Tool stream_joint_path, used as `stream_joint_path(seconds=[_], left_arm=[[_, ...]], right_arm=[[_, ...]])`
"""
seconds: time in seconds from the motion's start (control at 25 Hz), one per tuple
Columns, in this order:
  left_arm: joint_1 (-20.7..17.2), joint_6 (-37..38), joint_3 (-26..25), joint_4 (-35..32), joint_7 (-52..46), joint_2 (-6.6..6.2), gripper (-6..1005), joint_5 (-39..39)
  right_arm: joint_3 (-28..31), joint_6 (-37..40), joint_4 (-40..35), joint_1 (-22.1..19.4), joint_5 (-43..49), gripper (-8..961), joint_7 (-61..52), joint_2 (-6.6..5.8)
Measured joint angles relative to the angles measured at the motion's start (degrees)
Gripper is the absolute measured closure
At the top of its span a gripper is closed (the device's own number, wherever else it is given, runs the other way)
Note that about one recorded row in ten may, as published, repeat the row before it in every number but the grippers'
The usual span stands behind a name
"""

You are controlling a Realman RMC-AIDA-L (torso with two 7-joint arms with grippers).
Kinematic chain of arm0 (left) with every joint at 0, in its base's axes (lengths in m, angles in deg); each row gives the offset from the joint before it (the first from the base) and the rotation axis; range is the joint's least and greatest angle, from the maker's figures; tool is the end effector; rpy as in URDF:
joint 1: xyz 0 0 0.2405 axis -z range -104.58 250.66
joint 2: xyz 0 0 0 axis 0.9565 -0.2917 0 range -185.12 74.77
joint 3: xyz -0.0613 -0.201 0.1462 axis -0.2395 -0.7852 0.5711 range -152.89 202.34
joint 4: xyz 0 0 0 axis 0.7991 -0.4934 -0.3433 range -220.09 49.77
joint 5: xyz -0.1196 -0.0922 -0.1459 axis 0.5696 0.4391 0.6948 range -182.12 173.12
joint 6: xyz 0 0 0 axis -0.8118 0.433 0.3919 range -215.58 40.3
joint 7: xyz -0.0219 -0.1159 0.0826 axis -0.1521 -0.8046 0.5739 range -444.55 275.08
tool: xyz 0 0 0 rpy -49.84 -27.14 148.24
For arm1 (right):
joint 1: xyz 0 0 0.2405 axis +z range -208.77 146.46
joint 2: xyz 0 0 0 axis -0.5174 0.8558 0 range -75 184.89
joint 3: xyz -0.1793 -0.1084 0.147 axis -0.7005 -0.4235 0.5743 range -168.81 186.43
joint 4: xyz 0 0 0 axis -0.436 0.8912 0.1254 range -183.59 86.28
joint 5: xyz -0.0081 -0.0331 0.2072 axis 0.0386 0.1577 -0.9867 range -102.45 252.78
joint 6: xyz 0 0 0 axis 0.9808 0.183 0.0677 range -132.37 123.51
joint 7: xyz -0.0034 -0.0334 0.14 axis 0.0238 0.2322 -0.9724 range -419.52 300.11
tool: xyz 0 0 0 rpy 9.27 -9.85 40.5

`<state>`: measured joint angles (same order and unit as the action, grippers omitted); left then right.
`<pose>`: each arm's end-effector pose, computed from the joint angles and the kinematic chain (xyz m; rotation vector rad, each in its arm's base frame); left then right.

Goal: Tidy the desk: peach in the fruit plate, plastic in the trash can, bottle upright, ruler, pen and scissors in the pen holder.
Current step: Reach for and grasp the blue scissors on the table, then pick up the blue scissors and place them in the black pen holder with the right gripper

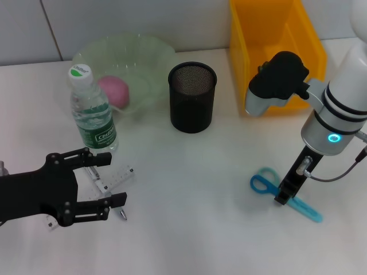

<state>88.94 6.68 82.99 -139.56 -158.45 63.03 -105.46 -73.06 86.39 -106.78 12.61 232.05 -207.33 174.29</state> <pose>-0.2601 0.2804 0.0163 -2.8191 -0.2724 -0.6837 0.2080 0.3565 -0.0295 -2.5678 1.0064 -0.9078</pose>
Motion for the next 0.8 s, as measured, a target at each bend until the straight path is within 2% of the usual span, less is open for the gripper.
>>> stream_joint_path(seconds=[0.08, 0.28, 0.52, 0.64, 0.68, 0.8], left_arm=[[-0.1, 0.0, 0.0, 0.0, 0.1, 0.00, 187, 0.0], [-0.2, 0.1, 0.0, 0.0, 0.1, 0.00, 187, 0.0], [-0.4, 0.1, 0.0, 0.0, 0.1, 0.00, 187, 0.1], [-0.4, 0.1, 0.0, 0.0, 0.2, 0.00, 187, 0.0], [-0.4, 0.1, 0.0, 0.0, 0.2, 0.00, 187, 0.0], [-0.5, 0.1, 0.0, 0.0, 0.2, 0.00, 187, 0.0]], right_arm=[[-0.8, -0.1, 0.0, -0.2, 0.0, 612, -0.2, 0.00], [-1.3, -0.4, -0.4, -0.4, 0.0, 725, -0.6, 0.00], [-0.9, -0.4, -1.0, -0.6, -0.1, 725, -0.6, 0.01], [0.7, 0.1, -4.4, -1.6, -0.7, 725, -0.6, 0.01], [1.7, 0.5, -7.7, -3.1, -1.8, 725, -0.4, -0.02], [2.5, 0.7, -11.5, -5.2, -4.0, 724, 0.2, -0.20]])
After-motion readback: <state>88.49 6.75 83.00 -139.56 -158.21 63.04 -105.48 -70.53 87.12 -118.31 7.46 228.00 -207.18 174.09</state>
